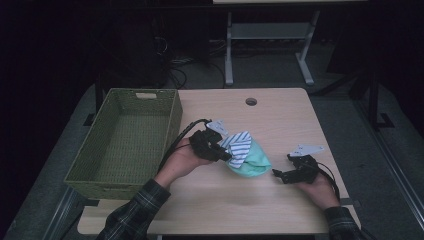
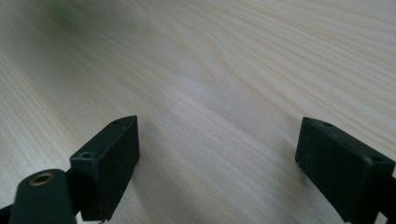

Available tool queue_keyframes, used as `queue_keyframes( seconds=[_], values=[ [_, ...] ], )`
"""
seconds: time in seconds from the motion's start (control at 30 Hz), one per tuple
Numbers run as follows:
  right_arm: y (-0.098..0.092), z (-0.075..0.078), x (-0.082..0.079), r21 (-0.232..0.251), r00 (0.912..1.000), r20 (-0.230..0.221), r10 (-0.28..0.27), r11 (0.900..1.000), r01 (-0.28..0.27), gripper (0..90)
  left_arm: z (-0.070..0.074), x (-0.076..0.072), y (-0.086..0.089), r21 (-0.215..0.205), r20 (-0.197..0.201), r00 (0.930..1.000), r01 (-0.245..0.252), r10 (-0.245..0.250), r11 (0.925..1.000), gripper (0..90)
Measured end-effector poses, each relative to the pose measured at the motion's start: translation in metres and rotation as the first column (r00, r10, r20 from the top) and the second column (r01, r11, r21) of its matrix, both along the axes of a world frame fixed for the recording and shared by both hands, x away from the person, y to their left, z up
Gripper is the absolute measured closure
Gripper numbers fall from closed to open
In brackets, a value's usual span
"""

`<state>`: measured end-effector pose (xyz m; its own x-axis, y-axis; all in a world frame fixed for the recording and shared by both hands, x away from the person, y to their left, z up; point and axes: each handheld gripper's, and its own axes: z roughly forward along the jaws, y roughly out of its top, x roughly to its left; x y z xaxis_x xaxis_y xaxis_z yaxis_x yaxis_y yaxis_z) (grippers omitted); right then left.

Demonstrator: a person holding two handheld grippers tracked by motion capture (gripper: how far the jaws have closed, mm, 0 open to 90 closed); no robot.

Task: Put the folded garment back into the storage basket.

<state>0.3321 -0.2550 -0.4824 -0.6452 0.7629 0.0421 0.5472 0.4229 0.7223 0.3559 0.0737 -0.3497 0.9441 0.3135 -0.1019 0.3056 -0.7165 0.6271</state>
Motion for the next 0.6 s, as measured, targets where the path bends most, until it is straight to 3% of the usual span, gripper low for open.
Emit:
queue_keyframes(
  seconds=[0.47, 0.6],
  values=[
    [0.0, 0.0, 0.0, -0.001, 1.0, 0.0, 0.0, 1.0, 0.0, 12.8, 0.027, 0.007, 0.018, -0.016, 0.028, 0.9991, -0.031, 0.031, 0.9994, 79.0],
    [0.001, 0.0, 0.001, -0.009, 1.0, -0.003, 0.005, 1.0, -0.005, 8.2, 0.033, 0.009, 0.027, -0.017, 0.041, 0.9981, -0.045, 0.045, 0.9989, 79.0]
  ],
)
